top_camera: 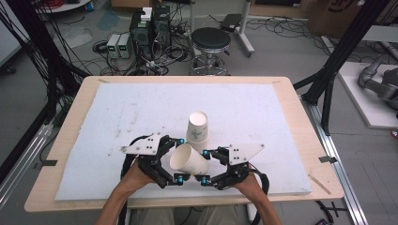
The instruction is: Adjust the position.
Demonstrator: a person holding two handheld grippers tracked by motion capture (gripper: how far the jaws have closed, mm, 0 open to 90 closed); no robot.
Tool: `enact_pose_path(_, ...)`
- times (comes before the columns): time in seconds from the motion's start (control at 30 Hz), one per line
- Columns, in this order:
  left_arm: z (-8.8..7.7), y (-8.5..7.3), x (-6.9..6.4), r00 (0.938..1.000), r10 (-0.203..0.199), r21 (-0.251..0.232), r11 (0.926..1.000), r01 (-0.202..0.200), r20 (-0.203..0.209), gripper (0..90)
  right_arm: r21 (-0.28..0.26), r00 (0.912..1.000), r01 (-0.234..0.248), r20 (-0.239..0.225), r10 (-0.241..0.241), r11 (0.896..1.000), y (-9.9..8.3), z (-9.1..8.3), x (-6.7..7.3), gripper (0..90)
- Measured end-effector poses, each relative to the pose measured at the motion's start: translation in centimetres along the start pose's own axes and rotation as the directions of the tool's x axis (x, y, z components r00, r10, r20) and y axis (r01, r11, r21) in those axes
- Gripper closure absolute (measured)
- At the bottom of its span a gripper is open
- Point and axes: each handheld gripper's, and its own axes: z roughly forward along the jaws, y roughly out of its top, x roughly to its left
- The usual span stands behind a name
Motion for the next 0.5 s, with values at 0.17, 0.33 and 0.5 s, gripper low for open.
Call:
enact_pose_path(0.17, 0.08, 0.03, -0.01, 0.9995, 0.011, -0.009, 0.9999, -0.011, 0.029, 14.9, 0.002, 1.0000, 0.002, -0.009, -0.002, 1.000, -0.04, 0.18, 0.03, 38.2)
enact_pose_path(0.33, 0.03, 0.06, 0.03, 0.9993, 0.010, -0.018, 0.9998, -0.009, 0.036, 18.0, 0.008, 0.9998, 0.001, -0.022, 0.000, 1.000, -0.07, 0.47, 0.10, 38.2)
enact_pose_path(0.5, -0.06, 0.08, -0.12, 0.9986, 0.026, -0.025, 0.9994, -0.025, 0.045, 28.2, 0.012, 0.9998, 0.002, -0.021, -0.002, 1.000, -0.06, 0.65, 0.07, 38.2)
